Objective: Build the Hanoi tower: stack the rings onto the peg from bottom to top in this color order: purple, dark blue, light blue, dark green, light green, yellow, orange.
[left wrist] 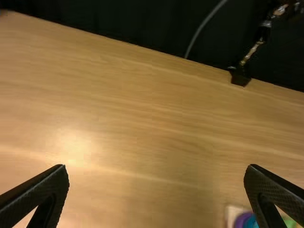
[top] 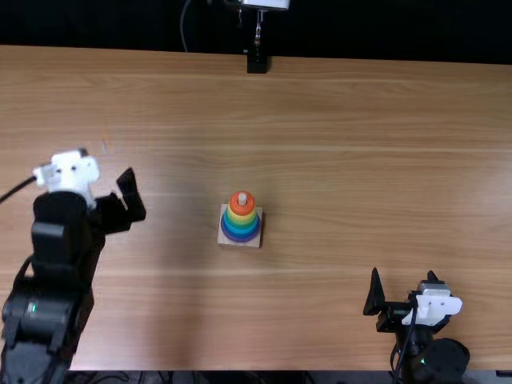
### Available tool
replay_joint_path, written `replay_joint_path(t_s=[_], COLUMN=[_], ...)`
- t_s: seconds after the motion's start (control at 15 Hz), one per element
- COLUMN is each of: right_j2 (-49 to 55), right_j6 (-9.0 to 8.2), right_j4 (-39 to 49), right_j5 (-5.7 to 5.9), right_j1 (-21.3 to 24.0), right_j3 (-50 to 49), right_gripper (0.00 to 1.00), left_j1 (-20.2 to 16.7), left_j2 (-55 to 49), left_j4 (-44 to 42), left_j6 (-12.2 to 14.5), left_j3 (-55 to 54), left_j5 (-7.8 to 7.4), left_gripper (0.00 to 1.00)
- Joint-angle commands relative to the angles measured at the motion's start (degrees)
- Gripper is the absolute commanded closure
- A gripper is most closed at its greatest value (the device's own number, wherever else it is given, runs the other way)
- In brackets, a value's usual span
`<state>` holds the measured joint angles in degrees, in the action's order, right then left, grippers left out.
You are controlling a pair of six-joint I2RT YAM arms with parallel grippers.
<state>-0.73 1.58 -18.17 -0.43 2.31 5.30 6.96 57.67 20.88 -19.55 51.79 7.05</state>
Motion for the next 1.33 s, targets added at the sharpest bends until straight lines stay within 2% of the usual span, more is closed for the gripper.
replay_joint_path(t_s=[0.0,0.07,0.13,0.27,0.53,0.87,1.0,1.27], right_j2=[0.7,0.7,0.7,0.7,0.7,0.7,0.7,0.7], right_j6=[0.1,0.1,0.1,0.1,0.1,0.1,0.1,0.1], right_j4=[-4.1,-4.1,-4.1,-4.1,-4.1,-4.1,-4.2,-4.2], right_j5=[0.11,0.11,0.11,0.11,0.11,0.11,0.11,0.11], right_j1=[0.5,0.5,0.5,0.5,0.5,0.5,0.5,0.5], right_j3=[-4.4,-4.4,-4.4,-4.4,-4.4,-4.4,-4.4,-4.4], right_gripper=[0.0,0.0,0.0,0.0,0.0,0.0,0.0,0.0], left_j1=[-0.3,-0.4,-1.2,-3.4,-4.3,-4.6,-5.1,-4.7], left_j2=[-7.4,-10.5,-13.0,-21.3,-36.8,-52.7,-56.0,-57.7], left_j4=[-0.5,-0.6,-1.0,-1.1,-1.1,-1.1,-0.8,-0.3], left_j6=[1.7,4.6,9.0,15.1,15.9,15.2,15.5,15.5], left_j3=[-5.7,-9.3,-13.6,-19.7,-33.8,-46.5,-48.5,-50.6], left_j5=[-2.09,-5.36,-8.1,-8.95,-8.53,-8.31,-9.05,-8.21], left_gripper=[0.0,0.0,0.0,0.0,0.0,0.0,0.0,0.0])
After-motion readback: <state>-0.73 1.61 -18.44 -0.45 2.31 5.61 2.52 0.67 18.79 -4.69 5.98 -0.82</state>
